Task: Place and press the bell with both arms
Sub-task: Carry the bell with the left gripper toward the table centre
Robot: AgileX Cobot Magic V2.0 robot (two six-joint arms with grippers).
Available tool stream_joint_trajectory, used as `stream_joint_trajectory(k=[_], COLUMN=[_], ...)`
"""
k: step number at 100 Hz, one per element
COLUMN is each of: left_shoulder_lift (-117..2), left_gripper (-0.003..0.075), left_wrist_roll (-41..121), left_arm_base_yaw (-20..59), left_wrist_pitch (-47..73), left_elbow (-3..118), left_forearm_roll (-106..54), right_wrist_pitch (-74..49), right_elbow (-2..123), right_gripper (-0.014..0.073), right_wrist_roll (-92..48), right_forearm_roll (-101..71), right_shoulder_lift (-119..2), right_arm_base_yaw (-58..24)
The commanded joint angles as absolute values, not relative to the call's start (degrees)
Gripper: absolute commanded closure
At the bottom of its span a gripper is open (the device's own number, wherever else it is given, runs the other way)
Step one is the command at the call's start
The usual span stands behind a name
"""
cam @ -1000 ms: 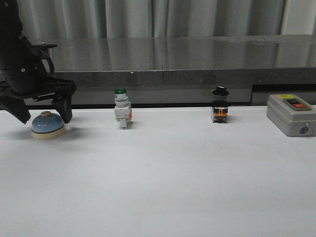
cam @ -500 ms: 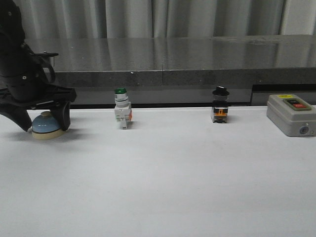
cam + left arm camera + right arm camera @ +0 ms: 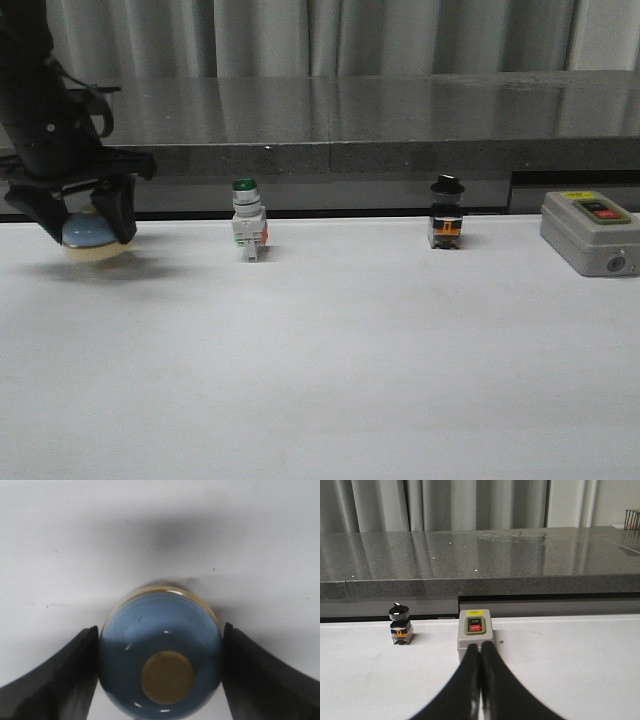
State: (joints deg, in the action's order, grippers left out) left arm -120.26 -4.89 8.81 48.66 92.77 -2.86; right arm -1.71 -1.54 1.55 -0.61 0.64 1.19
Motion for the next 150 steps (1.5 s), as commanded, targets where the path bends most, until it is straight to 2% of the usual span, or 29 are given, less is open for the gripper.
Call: stream_joint_trajectory(k=[1, 25, 56, 98, 150], left_shoulder_lift=[-116.1, -116.1, -116.1, -117.9, -128.6], left_gripper=[0.0534, 0.0534, 0.0534, 0.0534, 0.0528], left_wrist_roll=[-5.0, -5.0, -1.8, 0.0, 0.0], left_arm_base_yaw=[9.2, 9.8, 19.0, 33.0, 35.0], left_wrist_pitch=[52.8, 63.4, 65.3, 65.2, 65.7], left_elbow=[98.5, 109.2, 118.2, 118.8, 118.8], left_forearm_roll=[-4.7, -10.1, -10.3, -10.3, -10.8], right_wrist_pitch=[2.9, 2.9, 2.9, 2.9, 2.9], right_elbow=[-0.6, -0.6, -0.6, -0.6, -0.6], right_gripper=[0.0654, 0.0654, 0.0654, 0.0654, 0.0654], right_wrist_roll=[1.4, 1.4, 1.4, 1.4, 1.4], right_forearm_roll=[0.0, 0.0, 0.0, 0.0, 0.0], right_shoulder_lift=[1.4, 1.4, 1.4, 1.4, 1.4], right_arm_base_yaw=[1.4, 1.4, 1.4, 1.4, 1.4])
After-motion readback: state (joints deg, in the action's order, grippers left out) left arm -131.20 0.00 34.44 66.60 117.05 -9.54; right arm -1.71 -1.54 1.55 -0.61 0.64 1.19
